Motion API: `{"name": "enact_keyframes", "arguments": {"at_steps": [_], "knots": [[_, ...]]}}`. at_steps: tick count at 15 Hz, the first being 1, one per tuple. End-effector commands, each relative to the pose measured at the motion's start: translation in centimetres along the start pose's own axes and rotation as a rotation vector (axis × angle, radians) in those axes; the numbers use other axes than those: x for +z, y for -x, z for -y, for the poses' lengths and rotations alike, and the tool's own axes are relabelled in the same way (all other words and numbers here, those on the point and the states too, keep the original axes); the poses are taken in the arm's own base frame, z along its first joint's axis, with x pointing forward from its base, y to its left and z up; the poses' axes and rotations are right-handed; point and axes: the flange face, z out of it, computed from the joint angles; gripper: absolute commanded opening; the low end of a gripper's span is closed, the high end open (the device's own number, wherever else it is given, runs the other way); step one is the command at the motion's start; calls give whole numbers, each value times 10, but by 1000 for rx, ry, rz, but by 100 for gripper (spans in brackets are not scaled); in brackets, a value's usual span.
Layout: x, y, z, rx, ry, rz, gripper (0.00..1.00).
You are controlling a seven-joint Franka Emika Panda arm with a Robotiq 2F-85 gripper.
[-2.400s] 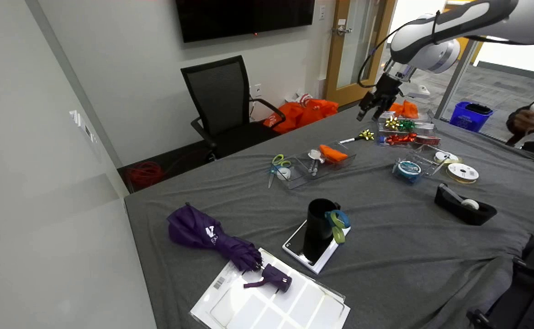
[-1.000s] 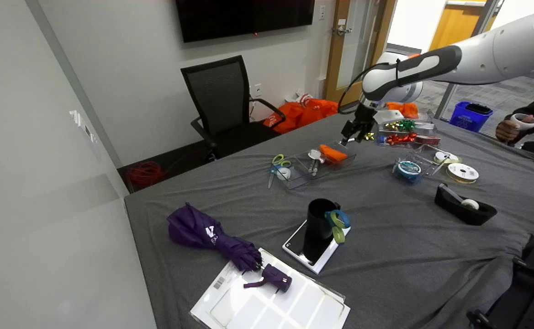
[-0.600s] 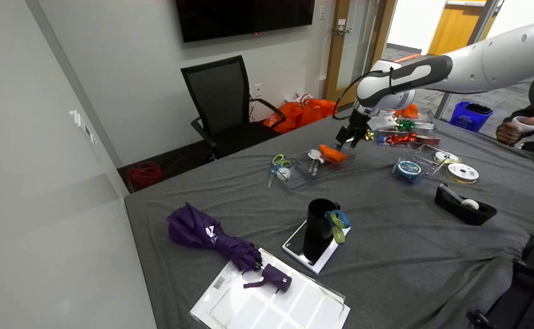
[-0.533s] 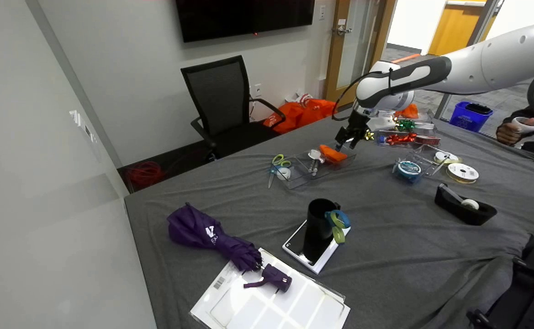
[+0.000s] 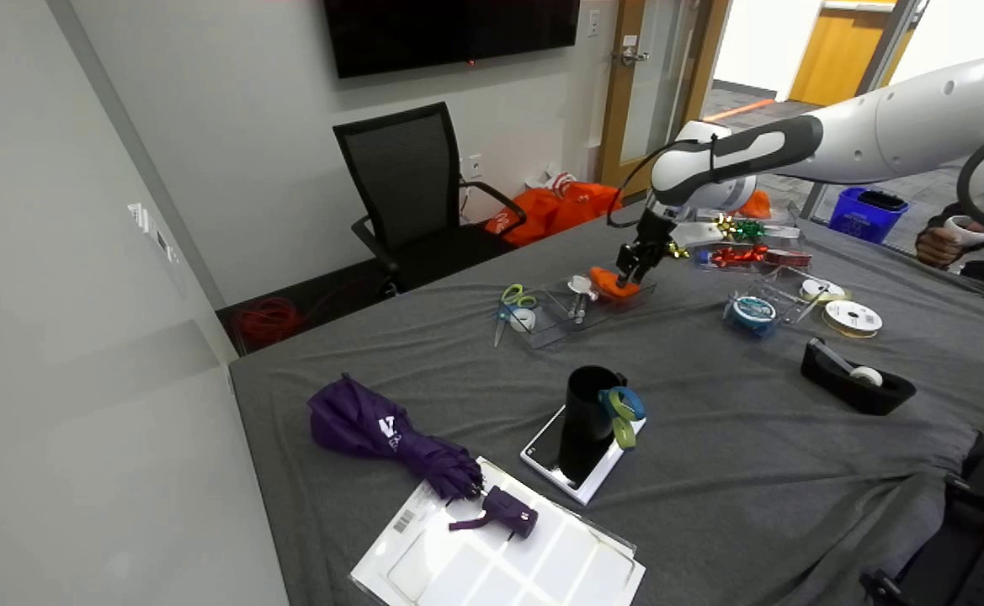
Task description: Remove the orange glove from the container on the left and put it in the container on the right.
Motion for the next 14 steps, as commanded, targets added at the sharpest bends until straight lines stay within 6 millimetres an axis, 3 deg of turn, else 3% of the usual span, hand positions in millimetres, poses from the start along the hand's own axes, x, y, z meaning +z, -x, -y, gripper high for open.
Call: {"name": "enact_keyframes", "arguments": {"at_steps": [1, 5, 8, 14], "knots": [[1, -4, -5, -4, -16, 0, 25], [-4, -4, -6, -2, -28, -3, 1], [-25, -4, -2, 34, -93, -40, 0], [-98, -3, -10, 65, -88, -97, 0]]}}
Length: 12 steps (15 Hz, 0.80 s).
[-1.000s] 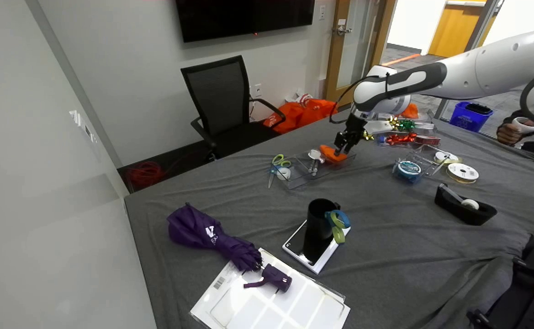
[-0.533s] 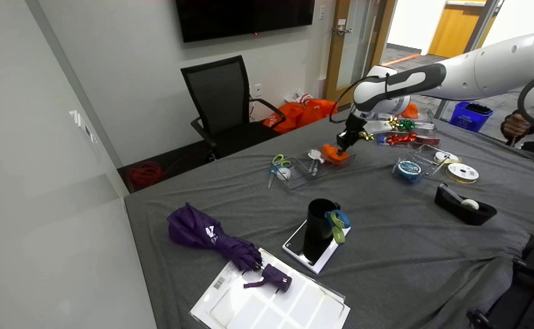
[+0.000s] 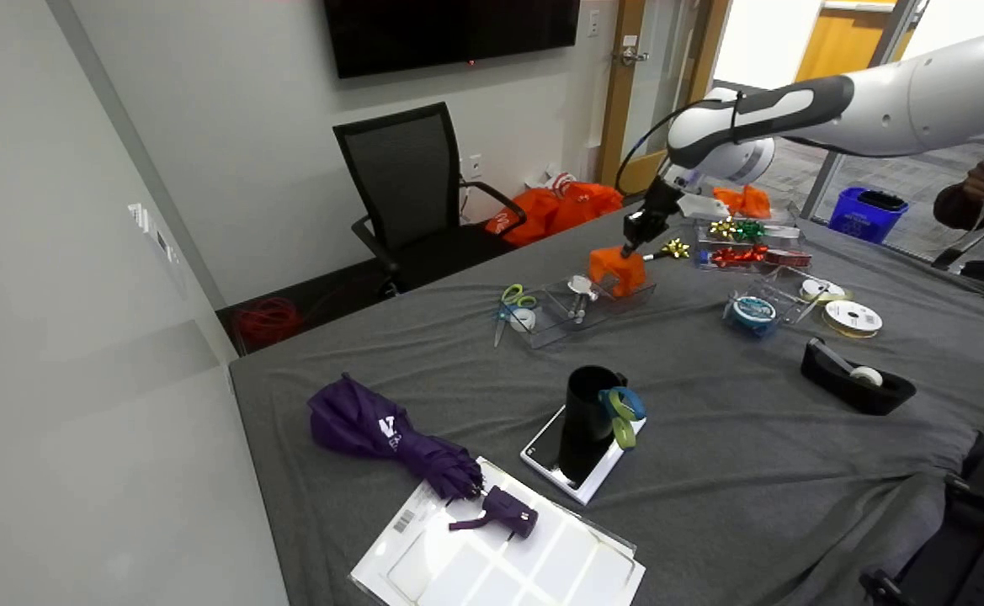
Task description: Remove the orange glove from the container on the left and put it in the container on the right.
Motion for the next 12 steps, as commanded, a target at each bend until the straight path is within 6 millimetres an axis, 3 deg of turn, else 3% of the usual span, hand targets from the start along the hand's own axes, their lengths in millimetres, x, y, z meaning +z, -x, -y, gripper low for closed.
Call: {"name": "enact_keyframes", "arguments": {"at_steps": [1, 6, 12], "knots": [[-49, 7, -3, 5, 14, -9, 0], [-99, 9, -11, 23, 67, -45, 0], [-148, 19, -43, 116, 112, -84, 0]]}}
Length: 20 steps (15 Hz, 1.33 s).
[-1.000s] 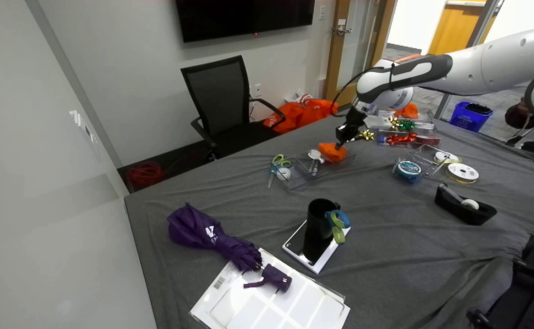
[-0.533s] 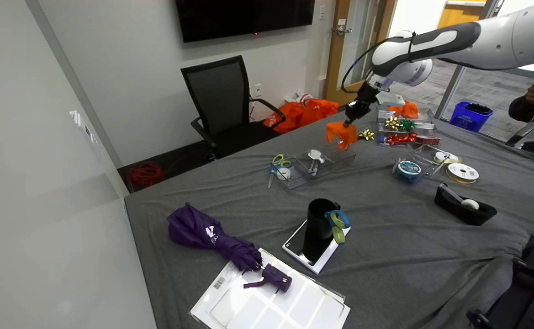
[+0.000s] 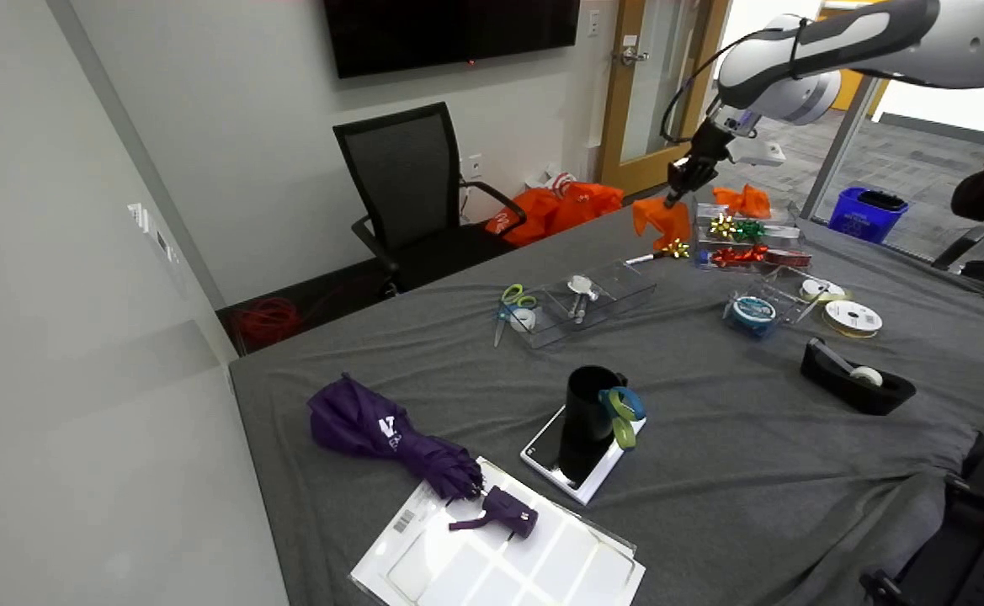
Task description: Remove the orange glove from the container on the left and put it in the container on the right.
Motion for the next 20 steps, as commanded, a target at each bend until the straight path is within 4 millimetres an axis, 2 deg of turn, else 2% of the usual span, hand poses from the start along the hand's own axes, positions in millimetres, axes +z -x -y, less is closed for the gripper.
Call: {"name": "enact_keyframes", "arguments": {"at_steps": [1, 3, 4, 6, 10, 12, 15, 18, 20], "knots": [[-28, 12, -25, 85, 7, 2, 0], [-38, 16, -38, 115, 32, 7, 0], [-26, 3, -32, 81, 30, -18, 0], [-28, 3, -37, 89, 35, -22, 1], [-24, 3, -32, 83, 32, -16, 0], [-32, 1, -43, 131, 20, -64, 0], [-54, -1, -75, 185, 33, -128, 0], [-78, -2, -125, 291, 34, -230, 0], [-89, 4, -157, 361, 36, -261, 0]]}}
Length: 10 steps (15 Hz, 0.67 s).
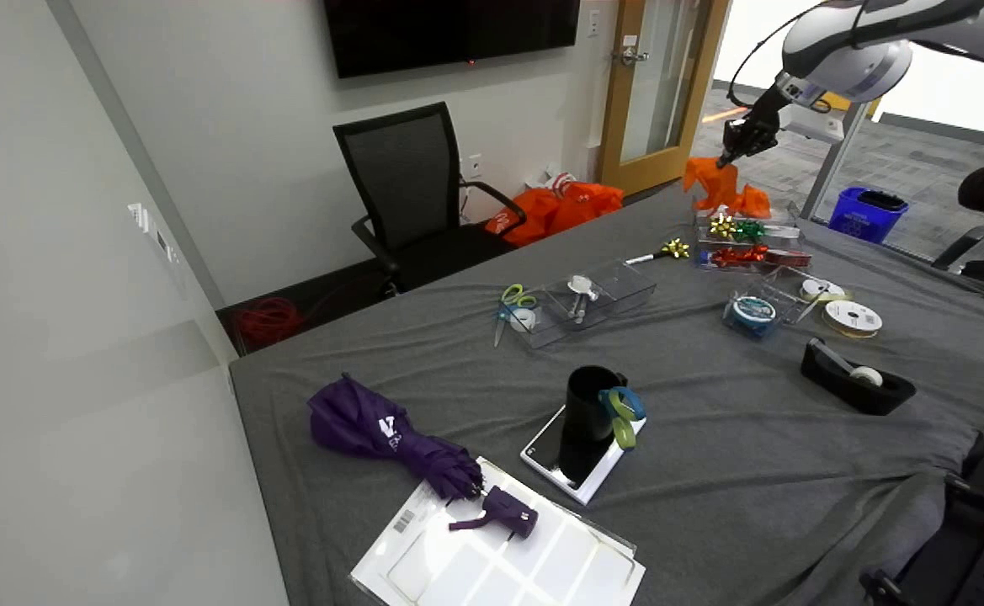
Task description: Remove the orange glove from the container on the left and put it in the container on the right.
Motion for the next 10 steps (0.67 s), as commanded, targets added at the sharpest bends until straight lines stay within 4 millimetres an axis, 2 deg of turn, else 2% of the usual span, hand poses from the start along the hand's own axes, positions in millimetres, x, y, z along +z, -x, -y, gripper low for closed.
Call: {"name": "enact_keyframes", "arguments": {"at_steps": [1, 4, 6, 8, 9, 10], "knots": [[-15, -11, -55, 118, 3, -65, 0], [-20, -10, -103, 159, 62, -89, 0], [-19, -6, -126, 198, 71, -89, 0], [-15, -2, -144, 225, 83, -77, 0], [-19, 1, -133, 198, 84, -65, 0], [-16, 2, -138, 204, 87, -62, 1]]}}
